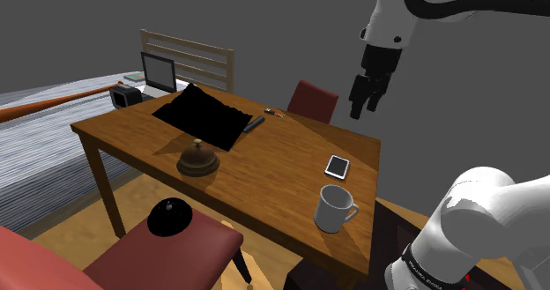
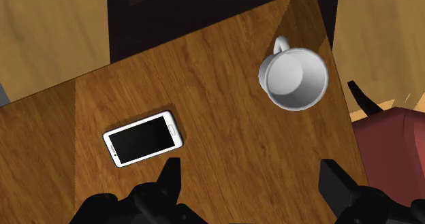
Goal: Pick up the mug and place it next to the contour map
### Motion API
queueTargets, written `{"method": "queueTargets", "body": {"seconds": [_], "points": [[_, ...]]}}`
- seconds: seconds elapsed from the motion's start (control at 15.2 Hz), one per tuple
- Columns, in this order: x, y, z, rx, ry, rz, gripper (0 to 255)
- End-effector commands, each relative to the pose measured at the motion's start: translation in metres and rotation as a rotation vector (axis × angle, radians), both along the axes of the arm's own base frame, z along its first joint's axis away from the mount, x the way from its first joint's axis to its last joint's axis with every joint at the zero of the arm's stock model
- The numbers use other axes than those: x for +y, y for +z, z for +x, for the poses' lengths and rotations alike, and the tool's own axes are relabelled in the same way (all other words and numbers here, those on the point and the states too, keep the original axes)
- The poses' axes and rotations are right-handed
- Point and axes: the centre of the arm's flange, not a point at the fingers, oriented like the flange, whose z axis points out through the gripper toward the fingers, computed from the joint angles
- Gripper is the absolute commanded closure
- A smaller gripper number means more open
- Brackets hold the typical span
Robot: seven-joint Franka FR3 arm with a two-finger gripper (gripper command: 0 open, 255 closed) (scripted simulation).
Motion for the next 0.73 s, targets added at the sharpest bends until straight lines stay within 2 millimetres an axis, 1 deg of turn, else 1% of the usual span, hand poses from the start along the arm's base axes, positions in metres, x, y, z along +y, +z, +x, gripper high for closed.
{"method": "queueTargets", "body": {"seconds": [0.0, 0.66], "points": [[0.0, 0.0, 0.0, 0.0, 0.0, 0.0, 0], [0.075, -0.109, -0.028, -0.015, -0.102, -0.037, 0]]}}
